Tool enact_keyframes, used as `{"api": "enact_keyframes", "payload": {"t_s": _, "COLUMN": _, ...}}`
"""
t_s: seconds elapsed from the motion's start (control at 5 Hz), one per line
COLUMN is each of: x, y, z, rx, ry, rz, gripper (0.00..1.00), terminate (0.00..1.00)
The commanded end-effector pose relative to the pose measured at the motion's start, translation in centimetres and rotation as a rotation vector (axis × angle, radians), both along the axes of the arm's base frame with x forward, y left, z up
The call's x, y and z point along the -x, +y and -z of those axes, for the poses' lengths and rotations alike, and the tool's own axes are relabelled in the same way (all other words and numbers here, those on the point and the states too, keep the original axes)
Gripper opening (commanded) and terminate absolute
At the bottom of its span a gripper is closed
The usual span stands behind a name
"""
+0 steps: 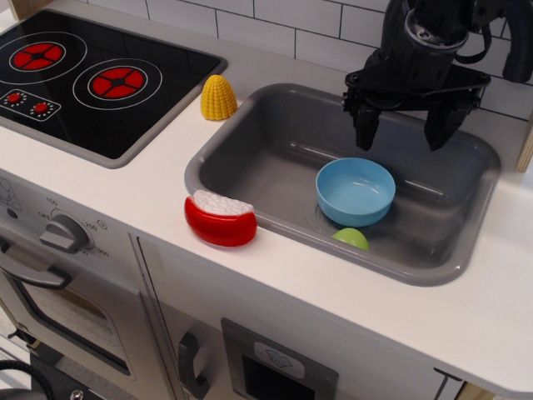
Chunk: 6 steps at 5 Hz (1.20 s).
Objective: Put corn in bowl sink
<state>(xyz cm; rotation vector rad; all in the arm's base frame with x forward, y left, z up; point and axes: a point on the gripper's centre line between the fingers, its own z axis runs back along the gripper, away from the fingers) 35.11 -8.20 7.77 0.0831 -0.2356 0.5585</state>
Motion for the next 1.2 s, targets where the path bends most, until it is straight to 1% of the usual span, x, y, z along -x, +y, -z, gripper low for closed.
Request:
{"api": "enact_keyframes", "payload": {"t_s": 0.0, "x": 0.0, "y": 0.0, "z": 0.0, "rx": 0.000, "ry": 0.000, "rz": 0.000, "gripper": 1.00, "terminate": 0.00}}
{"api": "enact_keyframes", "payload": {"t_s": 0.2, "x": -0.2, "y": 3.5, "z": -1.3, "rx": 0.014, "ry": -0.063, "rz": -0.126, "gripper": 1.00, "terminate": 0.00}}
{"api": "enact_keyframes", "payload": {"t_s": 0.4, "x": -1.0, "y": 7.7, "z": -2.0, "rx": 0.035, "ry": -0.069, "rz": -0.230, "gripper": 1.00, "terminate": 0.00}}
{"api": "enact_keyframes", "payload": {"t_s": 0.6, "x": -1.5, "y": 12.2, "z": -2.4, "rx": 0.053, "ry": -0.104, "rz": -0.343, "gripper": 1.00, "terminate": 0.00}}
{"api": "enact_keyframes", "payload": {"t_s": 0.8, "x": -1.6, "y": 15.4, "z": -2.0, "rx": 0.037, "ry": -0.100, "rz": -0.449, "gripper": 1.00, "terminate": 0.00}}
{"api": "enact_keyframes", "payload": {"t_s": 1.0, "x": -1.2, "y": 18.3, "z": -2.5, "rx": 0.053, "ry": -0.096, "rz": -0.538, "gripper": 1.00, "terminate": 0.00}}
